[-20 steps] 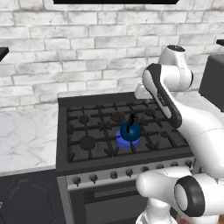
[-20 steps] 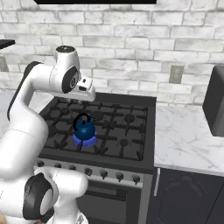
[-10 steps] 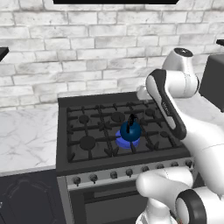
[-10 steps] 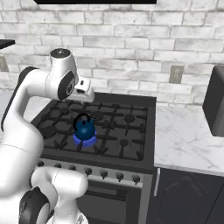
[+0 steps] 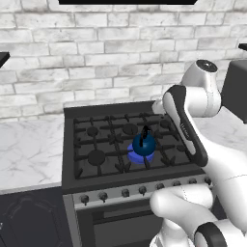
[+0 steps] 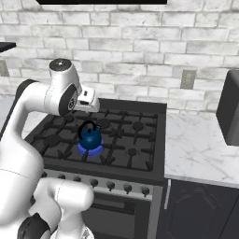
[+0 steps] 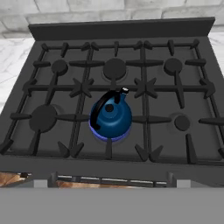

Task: The kettle is done boiling. Turn off the stove, then wait for 300 timesteps before moving the kettle to the dining table.

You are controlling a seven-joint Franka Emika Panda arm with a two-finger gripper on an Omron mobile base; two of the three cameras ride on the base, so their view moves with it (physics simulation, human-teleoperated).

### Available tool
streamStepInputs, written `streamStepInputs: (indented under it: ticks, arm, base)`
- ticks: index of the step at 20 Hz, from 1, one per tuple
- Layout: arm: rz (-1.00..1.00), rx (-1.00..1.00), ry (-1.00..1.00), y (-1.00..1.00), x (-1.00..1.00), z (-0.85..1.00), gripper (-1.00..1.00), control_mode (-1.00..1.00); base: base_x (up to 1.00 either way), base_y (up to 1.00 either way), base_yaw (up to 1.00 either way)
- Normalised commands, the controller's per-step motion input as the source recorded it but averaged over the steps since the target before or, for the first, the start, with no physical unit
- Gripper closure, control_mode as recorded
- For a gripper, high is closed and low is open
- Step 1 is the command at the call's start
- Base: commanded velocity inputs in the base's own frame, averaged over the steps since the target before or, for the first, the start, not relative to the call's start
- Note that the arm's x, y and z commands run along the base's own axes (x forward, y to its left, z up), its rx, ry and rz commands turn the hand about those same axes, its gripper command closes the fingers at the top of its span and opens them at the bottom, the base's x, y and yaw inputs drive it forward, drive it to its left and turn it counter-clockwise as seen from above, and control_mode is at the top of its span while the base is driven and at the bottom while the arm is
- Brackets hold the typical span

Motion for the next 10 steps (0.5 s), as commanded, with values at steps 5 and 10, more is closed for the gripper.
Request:
streamStepInputs:
  ticks: [5,10]
  arm:
    - [0.0,0.0,0.0,0.0,-0.01,0.0,-1.0,-1.0]
    - [0.0,0.0,0.0,0.0,-0.04,0.0,-1.0,-1.0]
  base:
    - [0.0,0.0,0.0]
    - [0.0,0.0,0.0]
